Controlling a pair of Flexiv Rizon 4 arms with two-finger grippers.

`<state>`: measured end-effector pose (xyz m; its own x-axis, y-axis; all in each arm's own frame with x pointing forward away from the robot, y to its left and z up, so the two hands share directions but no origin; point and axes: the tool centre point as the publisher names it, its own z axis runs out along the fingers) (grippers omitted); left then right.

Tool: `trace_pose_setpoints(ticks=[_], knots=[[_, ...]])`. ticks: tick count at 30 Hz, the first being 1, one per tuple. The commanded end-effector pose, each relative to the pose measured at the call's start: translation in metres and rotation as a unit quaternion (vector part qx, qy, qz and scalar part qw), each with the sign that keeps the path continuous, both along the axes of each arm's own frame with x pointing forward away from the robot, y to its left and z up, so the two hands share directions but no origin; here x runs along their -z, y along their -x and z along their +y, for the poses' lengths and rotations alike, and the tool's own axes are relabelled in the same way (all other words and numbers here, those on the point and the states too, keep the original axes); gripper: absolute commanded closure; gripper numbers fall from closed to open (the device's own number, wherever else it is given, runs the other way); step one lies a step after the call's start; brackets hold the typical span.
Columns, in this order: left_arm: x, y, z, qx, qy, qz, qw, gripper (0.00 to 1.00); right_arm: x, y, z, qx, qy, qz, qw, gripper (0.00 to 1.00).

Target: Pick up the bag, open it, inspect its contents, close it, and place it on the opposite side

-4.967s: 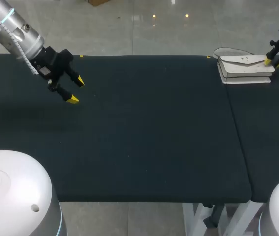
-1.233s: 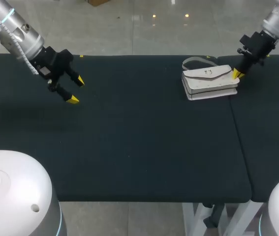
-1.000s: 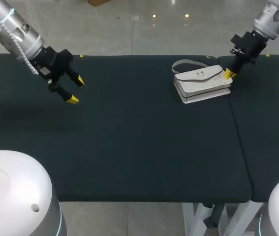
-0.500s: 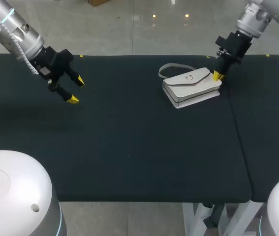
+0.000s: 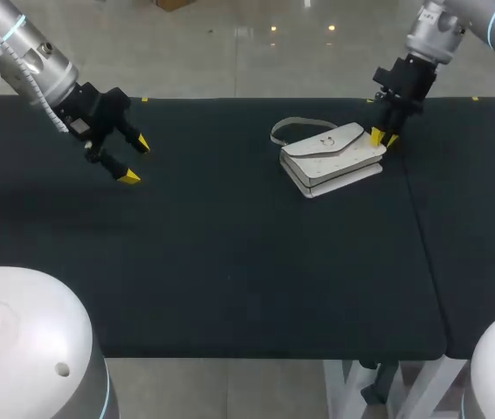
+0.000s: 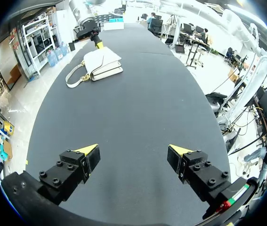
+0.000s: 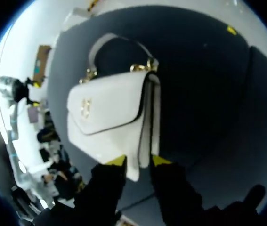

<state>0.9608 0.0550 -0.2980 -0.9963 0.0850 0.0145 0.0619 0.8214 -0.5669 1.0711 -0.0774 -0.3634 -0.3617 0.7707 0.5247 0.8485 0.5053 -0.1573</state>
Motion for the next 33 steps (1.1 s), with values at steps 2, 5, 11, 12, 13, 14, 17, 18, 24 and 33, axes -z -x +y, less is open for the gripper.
trace_pose_setpoints(ticks=[2, 5, 11, 12, 13, 14, 17, 18, 24, 33], knots=[[0.001, -0.001, 0.0, 0.0, 0.001, 0.0, 1.0, 0.0, -0.007, -0.01, -0.028, 0.044, -0.03, 0.024, 0.998, 0.0], [0.001, -0.001, 0.0, 0.0, 0.001, 0.0, 1.0, 0.0, -0.009, -0.013, -0.033, 0.05, -0.033, 0.022, 0.998, 0.0], [0.001, -0.001, 0.0, 0.0, 0.001, 0.0, 1.0, 0.0, -0.014, -0.025, -0.027, 0.04, -0.029, 0.019, 0.999, 0.0], [0.001, -0.001, 0.0, 0.0, 0.001, 0.0, 1.0, 0.0, -0.015, -0.026, -0.025, 0.04, -0.028, 0.016, 0.999, 0.0], [0.001, -0.001, 0.0, 0.0, 0.001, 0.0, 1.0, 0.0, -0.015, -0.028, -0.022, 0.04, -0.028, 0.015, 0.999, 0.0], [0.001, -0.001, 0.0, 0.0, 0.001, 0.0, 1.0, 0.0, -0.014, -0.029, -0.019, 0.042, -0.032, 0.013, 0.999, 0.0], [0.001, -0.001, 0.0, 0.0, 0.001, 0.0, 1.0, 0.0, -0.014, -0.031, -0.012, 0.06, -0.035, 0.006, 0.998, 0.0], [0.001, -0.001, 0.0, 0.0, 0.001, 0.0, 1.0, 0.0, -0.013, -0.031, -0.011, 0.072, -0.038, 0.003, 0.997, 0.0], [0.001, -0.001, 0.0, 0.0, 0.001, 0.0, 1.0, 0.0, -0.006, -0.028, 0.002, 0.066, -0.049, 0.013, 0.997, 0.0], [0.001, -0.001, 0.0, 0.0, 0.001, 0.0, 1.0, 0.0, -0.001, -0.02, 0.012, 0.056, -0.047, 0.031, 0.997, 0.04]])
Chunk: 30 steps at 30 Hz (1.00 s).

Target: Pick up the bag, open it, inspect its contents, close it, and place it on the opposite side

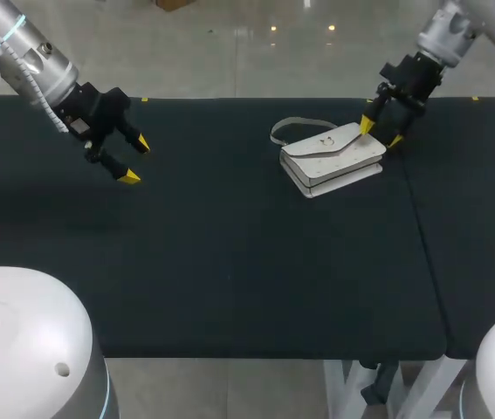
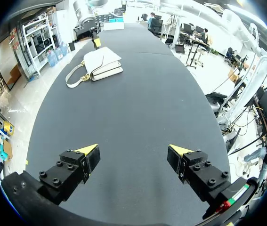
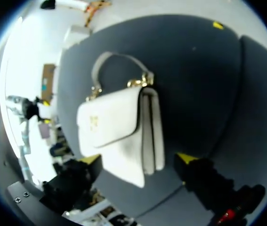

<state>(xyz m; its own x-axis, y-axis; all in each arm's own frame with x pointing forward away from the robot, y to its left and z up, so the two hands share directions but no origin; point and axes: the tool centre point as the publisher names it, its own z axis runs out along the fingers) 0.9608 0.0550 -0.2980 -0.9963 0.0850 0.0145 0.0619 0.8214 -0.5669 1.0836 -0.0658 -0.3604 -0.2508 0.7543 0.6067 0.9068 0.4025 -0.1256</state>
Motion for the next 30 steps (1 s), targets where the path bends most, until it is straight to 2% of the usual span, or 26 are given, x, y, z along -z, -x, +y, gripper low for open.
trace_pose_setpoints(ticks=[1, 3, 4, 6, 9, 12, 20, 24, 26, 28, 30], knots=[[0.001, -0.001, 0.0, 0.0, 0.001, 0.0, 1.0, 0.0, 0.002, -0.006, 0.001, -0.01, 0.001, 0.023, 1.0, 0.05], [0.001, -0.001, 0.0, 0.0, 0.001, 0.0, 1.0, 0.0, 0.004, -0.004, 0.003, -0.003, 0.003, 0.023, 1.0, 0.11], [0.001, -0.001, 0.0, 0.0, 0.001, 0.0, 1.0, 0.0, 0.005, -0.004, 0.003, -0.001, 0.001, 0.025, 1.0, 0.21], [0.001, -0.001, 0.0, 0.0, 0.001, 0.0, 1.0, 0.0, 0.006, -0.003, 0.004, 0.002, -0.002, 0.027, 1.0, 0.34], [0.001, -0.001, 0.0, 0.0, 0.001, 0.0, 1.0, 0.0, 0.007, 0.0, 0.006, 0.004, -0.006, 0.028, 1.0, 0.46], [0.001, -0.001, 0.0, 0.0, 0.001, 0.0, 1.0, 0.0, 0.008, 0.002, 0.009, 0.006, -0.005, 0.028, 1.0, 0.51], [0.001, -0.001, 0.0, 0.0, 0.001, 0.0, 1.0, 0.0, 0.013, 0.006, 0.014, 0.019, -0.011, 0.031, 0.999, 0.54], [0.001, -0.001, 0.0, 0.0, 0.001, 0.0, 1.0, 0.0, 0.016, 0.006, 0.015, 0.028, -0.014, 0.032, 0.999, 0.6], [0.001, -0.001, 0.0, 0.0, 0.001, 0.0, 1.0, 0.0, 0.018, 0.007, 0.015, 0.038, -0.018, 0.033, 0.999, 0.74], [0.001, -0.001, 0.0, 0.0, 0.001, 0.0, 1.0, 0.0, 0.019, 0.009, 0.012, 0.051, -0.022, 0.031, 0.998, 0.97], [0.001, -0.001, 0.0, 0.0, 0.001, 0.0, 1.0, 0.0, 0.019, 0.012, 0.009, 0.067, -0.027, 0.029, 0.997, 1.0]])
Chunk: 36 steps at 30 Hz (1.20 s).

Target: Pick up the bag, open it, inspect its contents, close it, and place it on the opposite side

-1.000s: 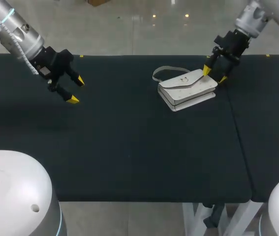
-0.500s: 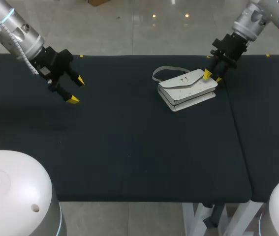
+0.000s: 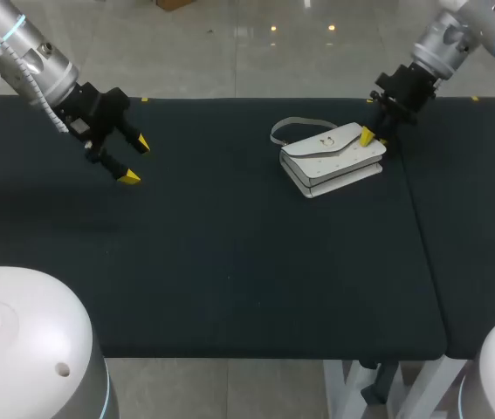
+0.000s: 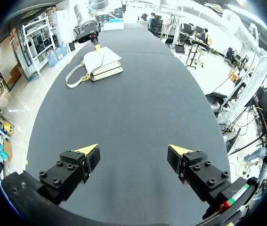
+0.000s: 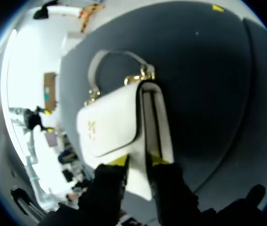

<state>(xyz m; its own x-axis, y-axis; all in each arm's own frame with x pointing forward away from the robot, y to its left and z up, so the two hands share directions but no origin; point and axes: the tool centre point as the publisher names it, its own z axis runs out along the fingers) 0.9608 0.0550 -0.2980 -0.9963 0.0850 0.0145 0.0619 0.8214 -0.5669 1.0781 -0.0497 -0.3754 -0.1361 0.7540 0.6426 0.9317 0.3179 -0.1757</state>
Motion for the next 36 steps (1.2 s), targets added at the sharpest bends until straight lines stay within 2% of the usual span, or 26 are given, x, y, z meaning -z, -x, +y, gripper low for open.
trace_pose_setpoints(ticks=[1, 16, 25, 29, 36], knots=[[0.001, -0.001, 0.0, 0.0, 0.001, 0.0, 1.0, 0.0, 0.004, 0.008, -0.009, 0.025, -0.012, -0.007, 1.0, 1.0], [0.001, -0.001, 0.0, 0.0, 0.001, 0.0, 1.0, 0.0, -0.006, 0.044, -0.027, 0.144, -0.027, -0.053, 0.988, 1.0], [0.001, -0.001, 0.0, 0.0, 0.001, 0.0, 1.0, 0.0, -0.008, 0.073, -0.023, 0.217, -0.038, -0.097, 0.971, 1.0], [0.001, -0.001, 0.0, 0.0, 0.001, 0.0, 1.0, 0.0, -0.005, 0.085, -0.02, 0.262, -0.038, -0.116, 0.957, 1.0], [0.001, -0.001, 0.0, 0.0, 0.001, 0.0, 1.0, 0.0, -0.005, 0.085, -0.02, 0.262, -0.038, -0.116, 0.957, 1.0]])
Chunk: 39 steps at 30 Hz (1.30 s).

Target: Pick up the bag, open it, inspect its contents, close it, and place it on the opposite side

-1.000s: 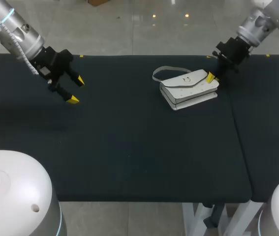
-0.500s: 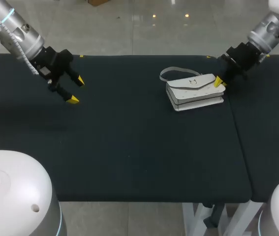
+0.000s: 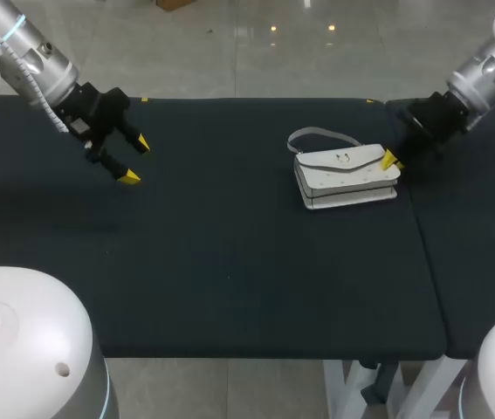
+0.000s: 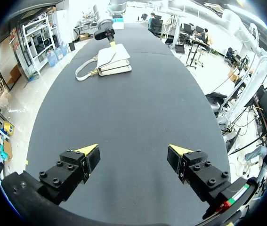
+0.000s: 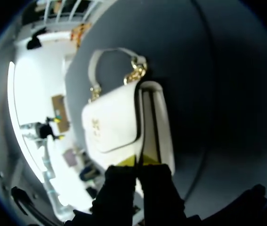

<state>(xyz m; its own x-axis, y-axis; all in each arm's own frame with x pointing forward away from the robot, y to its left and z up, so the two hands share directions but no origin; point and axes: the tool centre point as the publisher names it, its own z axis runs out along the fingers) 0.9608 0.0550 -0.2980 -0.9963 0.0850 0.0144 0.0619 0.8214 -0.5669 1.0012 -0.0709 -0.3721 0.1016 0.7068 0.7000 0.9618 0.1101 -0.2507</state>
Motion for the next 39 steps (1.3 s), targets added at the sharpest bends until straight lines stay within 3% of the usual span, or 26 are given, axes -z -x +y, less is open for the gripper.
trace_pose_setpoints(ticks=[1, 14, 24, 39], knots=[[0.001, -0.001, 0.0, 0.0, 0.001, 0.0, 1.0, 0.0, -0.001, 0.008, 0.001, 0.154, 0.024, -0.155, 0.976, 1.0], [0.001, -0.001, 0.0, 0.0, 0.001, 0.0, 1.0, 0.0, -0.001, 0.008, 0.001, 0.154, 0.024, -0.155, 0.976, 1.0], [0.001, -0.001, 0.0, 0.0, 0.001, 0.0, 1.0, 0.0, -0.002, 0.03, 0.046, 0.158, -0.003, -0.164, 0.974, 1.0], [0.001, -0.001, 0.0, 0.0, 0.001, 0.0, 1.0, 0.0, 0.002, 0.043, 0.099, 0.175, -0.002, -0.171, 0.97, 1.0]])
